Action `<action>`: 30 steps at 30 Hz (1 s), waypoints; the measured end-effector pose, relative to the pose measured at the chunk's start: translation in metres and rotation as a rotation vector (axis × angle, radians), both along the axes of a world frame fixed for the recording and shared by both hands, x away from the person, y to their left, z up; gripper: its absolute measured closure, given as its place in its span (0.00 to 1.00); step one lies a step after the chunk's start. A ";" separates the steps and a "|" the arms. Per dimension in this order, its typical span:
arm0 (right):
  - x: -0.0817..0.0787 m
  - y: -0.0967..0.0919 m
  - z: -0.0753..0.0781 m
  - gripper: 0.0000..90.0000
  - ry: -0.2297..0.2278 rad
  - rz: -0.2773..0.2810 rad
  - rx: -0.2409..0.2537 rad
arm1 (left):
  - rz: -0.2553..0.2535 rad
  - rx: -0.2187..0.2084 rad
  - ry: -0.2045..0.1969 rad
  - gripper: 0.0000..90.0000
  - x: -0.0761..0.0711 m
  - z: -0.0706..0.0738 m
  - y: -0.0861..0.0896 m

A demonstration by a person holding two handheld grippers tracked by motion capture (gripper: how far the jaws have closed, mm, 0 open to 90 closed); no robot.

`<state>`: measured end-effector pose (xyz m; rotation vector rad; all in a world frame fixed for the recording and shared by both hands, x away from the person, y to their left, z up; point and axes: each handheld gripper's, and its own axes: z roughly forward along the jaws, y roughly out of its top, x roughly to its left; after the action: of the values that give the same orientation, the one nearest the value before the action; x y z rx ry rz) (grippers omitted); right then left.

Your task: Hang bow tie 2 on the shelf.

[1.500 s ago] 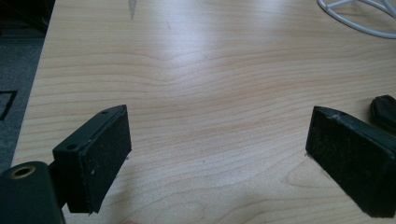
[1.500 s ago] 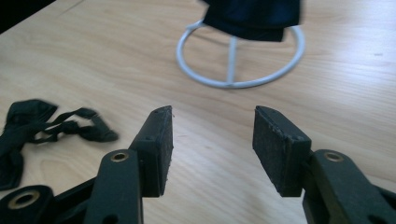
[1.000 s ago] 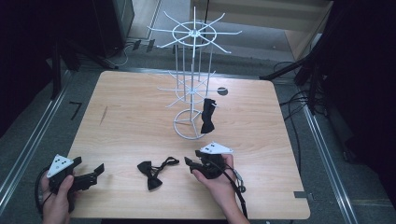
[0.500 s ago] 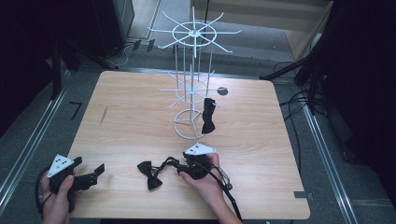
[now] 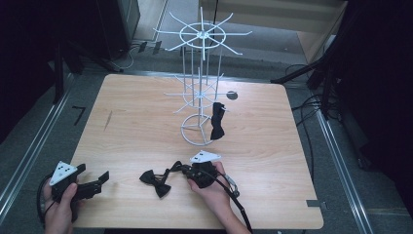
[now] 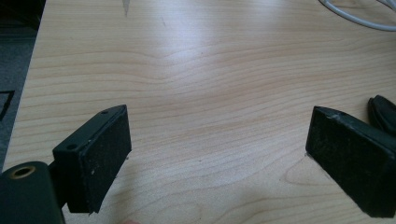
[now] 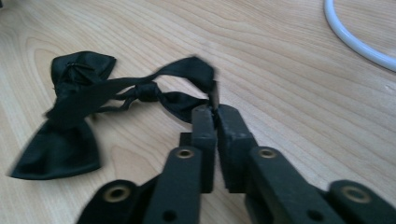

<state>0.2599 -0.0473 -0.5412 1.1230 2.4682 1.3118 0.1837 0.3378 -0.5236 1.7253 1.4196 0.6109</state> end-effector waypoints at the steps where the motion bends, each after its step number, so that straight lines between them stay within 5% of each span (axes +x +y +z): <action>1: -0.001 0.000 0.002 0.99 -0.003 0.004 0.011 | 0.001 0.000 -0.002 0.08 0.000 0.000 0.000; 11: -0.008 -0.015 0.023 1.00 -0.069 -0.024 0.073 | -0.001 0.000 -0.003 0.08 0.000 0.000 0.000; 30: -0.017 -0.040 0.066 1.00 -0.222 -0.078 0.112 | -0.001 0.003 -0.003 0.08 0.000 0.000 -0.001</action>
<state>0.2427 -0.0871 -0.4748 1.0224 2.1967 1.4803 0.1837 0.3371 -0.5237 1.7263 1.4169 0.6146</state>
